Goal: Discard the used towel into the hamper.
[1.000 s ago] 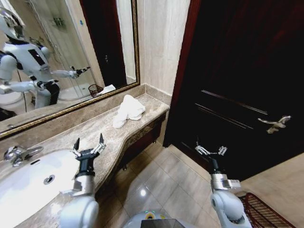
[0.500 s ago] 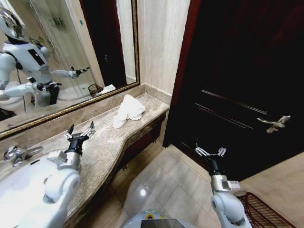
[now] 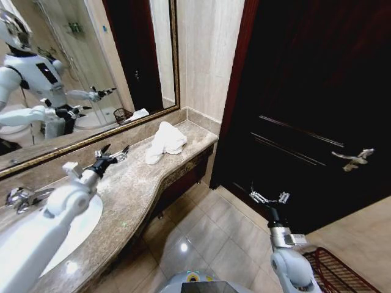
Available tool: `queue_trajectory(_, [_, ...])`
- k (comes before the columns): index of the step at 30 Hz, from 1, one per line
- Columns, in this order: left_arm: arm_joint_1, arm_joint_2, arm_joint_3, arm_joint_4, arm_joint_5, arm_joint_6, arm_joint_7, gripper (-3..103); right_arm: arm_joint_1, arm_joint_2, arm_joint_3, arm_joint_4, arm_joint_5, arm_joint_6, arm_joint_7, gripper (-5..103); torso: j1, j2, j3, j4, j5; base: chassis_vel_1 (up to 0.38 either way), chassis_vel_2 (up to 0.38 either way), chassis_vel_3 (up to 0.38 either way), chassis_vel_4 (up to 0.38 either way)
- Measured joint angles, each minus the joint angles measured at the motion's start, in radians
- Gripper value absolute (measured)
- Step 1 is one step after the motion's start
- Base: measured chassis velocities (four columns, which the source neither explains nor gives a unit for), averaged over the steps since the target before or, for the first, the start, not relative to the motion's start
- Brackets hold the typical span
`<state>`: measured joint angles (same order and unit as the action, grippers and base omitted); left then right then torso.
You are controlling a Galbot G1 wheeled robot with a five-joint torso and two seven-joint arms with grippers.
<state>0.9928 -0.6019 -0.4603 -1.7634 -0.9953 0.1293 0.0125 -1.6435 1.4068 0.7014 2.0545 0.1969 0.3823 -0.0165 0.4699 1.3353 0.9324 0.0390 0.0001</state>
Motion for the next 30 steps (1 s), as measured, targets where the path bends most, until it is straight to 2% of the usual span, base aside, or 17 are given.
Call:
queue_trajectory(1, [0.0, 0.0, 0.0, 0.0, 0.0, 0.0, 0.0, 98, 0.0, 0.0, 0.0, 0.0, 0.0, 0.0, 0.0, 100, 0.0, 0.0, 0.0, 0.0, 0.0, 0.0, 0.0, 0.0, 0.0])
queue_trajectory(4, [-0.13, -0.001, 0.122, 0.133, -0.005, -0.003, 0.03, 98, 0.004, -0.001, -0.001, -0.009, -0.005, 0.002, 0.0, 100, 0.0, 0.0, 0.0, 0.0002, 0.0002, 0.0, 0.0, 0.0, 0.0])
queue_trajectory(5, [-0.13, -0.001, 0.122, 0.133, -0.005, -0.003, 0.03, 98, 0.004, -0.001, -0.001, -0.009, -0.005, 0.002, 0.0, 100, 0.0, 0.0, 0.0, 0.0002, 0.0002, 0.0, 0.0, 0.0, 0.0])
queue_trajectory(7, [-0.235, -0.03, 0.21, 0.228, -0.002, -0.014, 0.059, 99, 0.004, -0.003, -0.001, -0.013, -0.007, 0.002, 0.0, 100, 0.0, 0.0, 0.0, 0.0002, -0.0004, 0.0, 0.0, 0.0, 0.0])
queue_trajectory(8, [-0.235, -0.03, 0.21, 0.228, -0.002, -0.014, 0.059, 99, 0.004, -0.003, -0.001, -0.013, -0.007, 0.002, 0.0, 100, 0.0, 0.0, 0.0, 0.0002, -0.0004, 0.0, 0.0, 0.0, 0.0])
queue_trajectory(10, [-0.329, -0.067, 0.301, 0.315, 0.002, -0.034, 0.102, 101, 0.004, -0.007, 0.002, -0.016, -0.009, 0.002, 0.0, 100, 0.0, 0.0, 0.0, 0.0, -0.0002, 0.0, 0.0, 0.0, 0.0])
queue_trajectory(13, [-0.376, -0.086, 0.35, 0.352, 0.001, -0.043, 0.125, 99, 0.004, -0.008, 0.005, -0.018, -0.009, 0.002, 0.0, 100, 0.0, 0.0, 0.0, 0.0, -0.0007, 0.0, 0.0, 0.0, 0.0])
queue_trajectory(15, [-0.449, -0.113, 0.425, 0.406, -0.009, -0.054, 0.16, 98, 0.004, -0.01, 0.009, -0.023, -0.009, 0.002, 0.001, 100, 0.0, 0.0, 0.0, 0.0002, 0.0009, 0.0, 0.0, 0.0, 0.0])
queue_trajectory(16, [-0.449, -0.113, 0.425, 0.406, -0.009, -0.054, 0.16, 98, 0.004, -0.01, 0.009, -0.023, -0.009, 0.002, 0.001, 100, 0.0, 0.0, 0.0, 0.0002, 0.0009, 0.0, 0.0, 0.0, 0.0])
queue_trajectory(17, [-0.489, -0.129, 0.463, 0.438, -0.01, -0.058, 0.172, 98, 0.004, -0.01, 0.011, -0.025, -0.009, 0.002, 0.001, 100, 0.0, 0.0, 0.0, 0.0005, -0.0006, 0.0, 0.0, 0.0, 0.0])
queue_trajectory(20, [-0.554, -0.159, 0.514, 0.494, -0.009, -0.065, 0.191, 98, 0.005, -0.009, 0.013, -0.027, -0.009, 0.002, 0.002, 100, 0.0, 0.0, 0.0, 0.0003, 0.0004, 0.0, 0.0, 0.0, 0.0])
queue_trajectory(23, [-0.694, -0.235, 0.606, 0.621, -0.004, -0.073, 0.213, 98, 0.003, -0.003, 0.017, -0.03, -0.011, 0.007, 0.002, 100, 0.0, 0.0, 0.0, 0.0001, 0.0, 0.0, 0.0, 0.0, 0.0])
queue_trajectory(26, [-0.733, -0.262, 0.632, 0.661, -0.002, -0.074, 0.217, 98, 0.002, -0.002, 0.019, -0.032, -0.011, 0.008, 0.002, 100, 0.0, 0.0, 0.0, 0.0, 0.001, 0.0, 0.0, 0.0, 0.0])
queue_trajectory(27, [-0.776, -0.299, 0.671, 0.714, 0.003, -0.077, 0.222, 98, -0.001, 0.0, 0.023, -0.033, -0.011, 0.011, 0.002, 100, 0.0, 0.0, 0.0, 0.0, 0.0, 0.0, 0.0, 0.0, 0.0])
queue_trajectory(30, [-0.812, -0.338, 0.706, 0.771, 0.017, -0.082, 0.236, 98, -0.003, 0.0, 0.029, -0.036, -0.011, 0.013, 0.003, 100, 0.0, 0.0, 0.0, 0.0, 0.0005, 0.0, 0.0, 0.0, 0.0])
